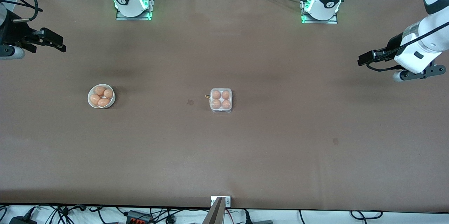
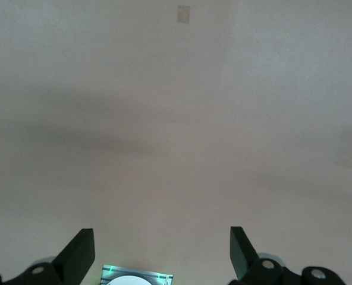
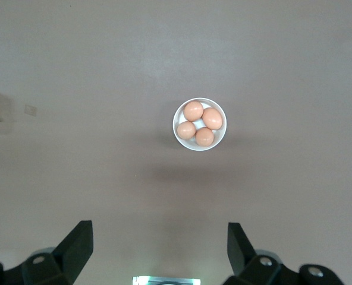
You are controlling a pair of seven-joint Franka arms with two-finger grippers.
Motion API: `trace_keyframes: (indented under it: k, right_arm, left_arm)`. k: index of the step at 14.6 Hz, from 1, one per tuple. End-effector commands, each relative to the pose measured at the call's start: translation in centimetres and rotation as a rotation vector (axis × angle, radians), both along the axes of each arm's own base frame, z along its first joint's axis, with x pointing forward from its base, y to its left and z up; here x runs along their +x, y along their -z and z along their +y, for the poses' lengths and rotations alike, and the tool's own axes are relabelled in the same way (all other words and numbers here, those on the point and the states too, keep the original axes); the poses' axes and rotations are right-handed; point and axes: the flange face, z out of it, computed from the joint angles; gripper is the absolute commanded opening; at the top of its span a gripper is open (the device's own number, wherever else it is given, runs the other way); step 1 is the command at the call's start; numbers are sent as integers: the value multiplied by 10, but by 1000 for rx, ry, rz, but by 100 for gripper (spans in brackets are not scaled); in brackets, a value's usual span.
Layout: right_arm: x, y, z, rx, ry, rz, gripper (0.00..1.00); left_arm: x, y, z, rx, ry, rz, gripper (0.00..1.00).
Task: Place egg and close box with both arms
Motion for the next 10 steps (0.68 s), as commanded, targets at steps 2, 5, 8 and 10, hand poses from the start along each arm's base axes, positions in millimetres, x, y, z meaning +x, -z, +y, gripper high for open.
trace_keyframes:
  k: [2, 5, 8, 10]
  right_arm:
    - [-3, -2, 2, 14, 11, 5, 100]
    - [-3, -2, 2, 14, 11, 5, 100]
    - [-3, -2, 2, 14, 10, 5, 100]
    - [-3, -2, 2, 14, 10, 5, 100]
  left_arm:
    - [7, -9, 1, 17, 29, 2, 100]
    - [7, -13, -6, 21, 39, -12, 100]
    - [15, -21, -6, 33, 39, -35, 100]
    - [17, -21, 0, 33, 32, -37, 100]
